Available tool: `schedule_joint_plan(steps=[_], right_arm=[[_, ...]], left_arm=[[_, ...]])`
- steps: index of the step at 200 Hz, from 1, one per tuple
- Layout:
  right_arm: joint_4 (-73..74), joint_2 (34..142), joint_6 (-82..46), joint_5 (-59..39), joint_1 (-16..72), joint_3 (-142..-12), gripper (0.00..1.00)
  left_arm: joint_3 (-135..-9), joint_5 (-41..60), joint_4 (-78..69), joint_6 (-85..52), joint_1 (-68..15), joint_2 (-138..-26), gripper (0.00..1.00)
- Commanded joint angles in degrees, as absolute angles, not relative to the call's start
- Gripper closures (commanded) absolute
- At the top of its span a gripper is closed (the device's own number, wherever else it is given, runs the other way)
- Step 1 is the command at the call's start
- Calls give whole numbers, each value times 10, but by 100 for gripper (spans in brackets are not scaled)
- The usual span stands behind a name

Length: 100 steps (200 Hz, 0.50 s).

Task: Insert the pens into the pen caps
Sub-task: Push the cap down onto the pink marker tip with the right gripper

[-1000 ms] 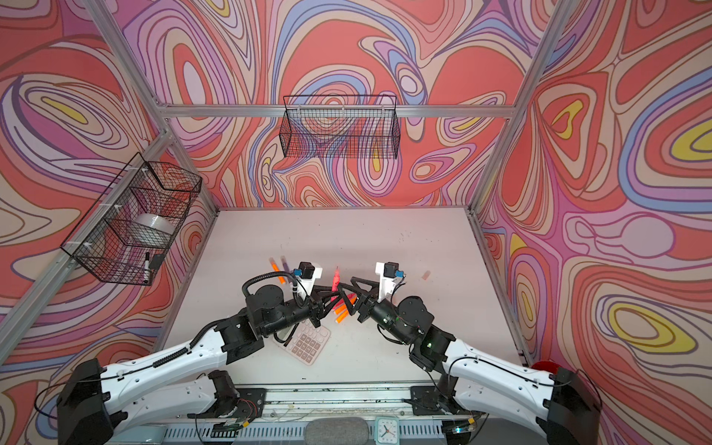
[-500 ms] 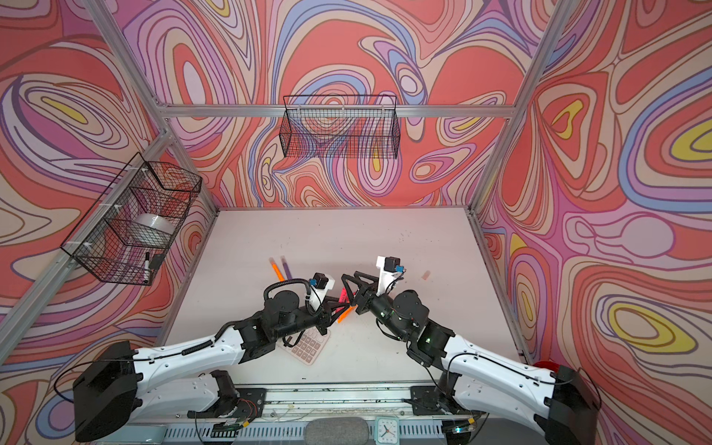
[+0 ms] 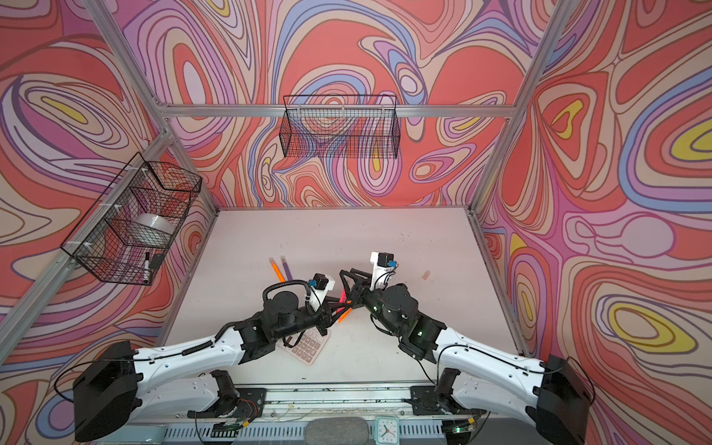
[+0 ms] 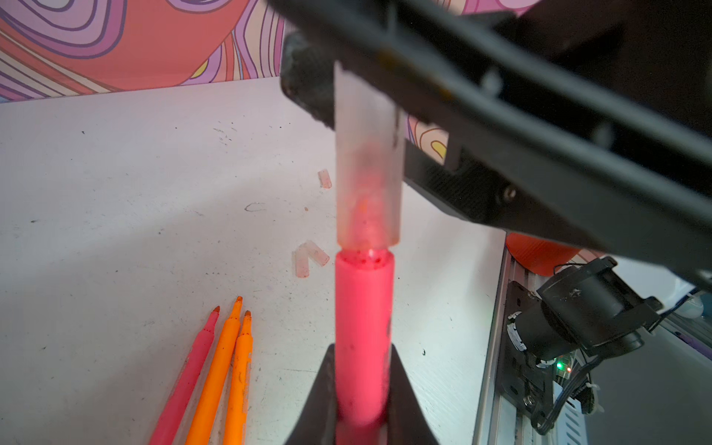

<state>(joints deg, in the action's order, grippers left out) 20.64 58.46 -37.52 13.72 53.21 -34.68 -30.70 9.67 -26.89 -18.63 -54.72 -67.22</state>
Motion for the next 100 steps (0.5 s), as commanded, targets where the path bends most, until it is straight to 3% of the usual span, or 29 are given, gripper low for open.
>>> schedule_joint_plan(steps=[1,47,100], right_arm=[[207,592,-372,127,530,-363,63],[207,605,-369,115,530,-373,73],[203,614,-361,85,530,-376,95]], left_arm=[[-301,104,-302,-178,-550,-668,100],[-301,104,-301,-177,-550,-669,100],[-301,92,-308,-185,-550,-667,100]])
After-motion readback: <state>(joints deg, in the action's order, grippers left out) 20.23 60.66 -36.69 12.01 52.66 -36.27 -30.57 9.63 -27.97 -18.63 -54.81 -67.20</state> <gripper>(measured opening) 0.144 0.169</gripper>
